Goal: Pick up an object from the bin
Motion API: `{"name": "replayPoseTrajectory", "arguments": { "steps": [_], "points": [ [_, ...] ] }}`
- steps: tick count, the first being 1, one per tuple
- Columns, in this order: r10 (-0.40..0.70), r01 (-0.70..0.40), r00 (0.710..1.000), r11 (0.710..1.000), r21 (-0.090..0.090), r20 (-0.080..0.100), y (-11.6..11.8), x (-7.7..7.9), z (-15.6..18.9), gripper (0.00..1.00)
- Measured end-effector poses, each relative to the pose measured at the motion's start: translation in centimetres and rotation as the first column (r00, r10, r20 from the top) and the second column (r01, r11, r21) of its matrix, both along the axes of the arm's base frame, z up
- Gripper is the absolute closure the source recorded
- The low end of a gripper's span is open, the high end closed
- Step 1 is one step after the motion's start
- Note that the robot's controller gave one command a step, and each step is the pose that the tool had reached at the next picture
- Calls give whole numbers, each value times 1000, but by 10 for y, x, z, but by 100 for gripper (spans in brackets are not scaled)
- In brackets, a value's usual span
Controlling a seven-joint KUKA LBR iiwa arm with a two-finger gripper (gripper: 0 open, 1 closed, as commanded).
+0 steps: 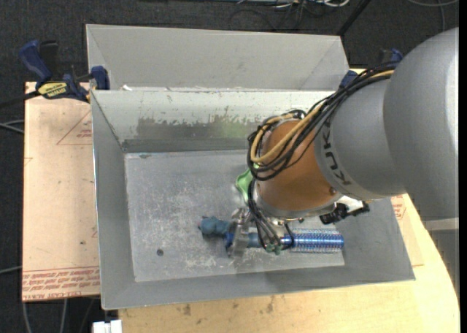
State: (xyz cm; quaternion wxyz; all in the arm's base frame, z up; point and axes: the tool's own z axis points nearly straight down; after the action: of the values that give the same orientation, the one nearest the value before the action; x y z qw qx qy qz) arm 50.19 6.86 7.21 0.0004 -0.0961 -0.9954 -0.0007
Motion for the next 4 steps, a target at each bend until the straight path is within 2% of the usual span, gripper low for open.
{"name": "replayPoseTrajectory", "arguments": {
  "steps": [1,2,3,4],
  "points": [
    [7,-7,1000,1000,0,11,-4,-6,181,100],
    [7,-7,1000,1000,0,3,-4,-7,177,0],
    [228,-228,974,974,0,-4,17,-11,4,0],
    [227,-227,974,974,0,0,16,-10,7,100]
  ]
}}
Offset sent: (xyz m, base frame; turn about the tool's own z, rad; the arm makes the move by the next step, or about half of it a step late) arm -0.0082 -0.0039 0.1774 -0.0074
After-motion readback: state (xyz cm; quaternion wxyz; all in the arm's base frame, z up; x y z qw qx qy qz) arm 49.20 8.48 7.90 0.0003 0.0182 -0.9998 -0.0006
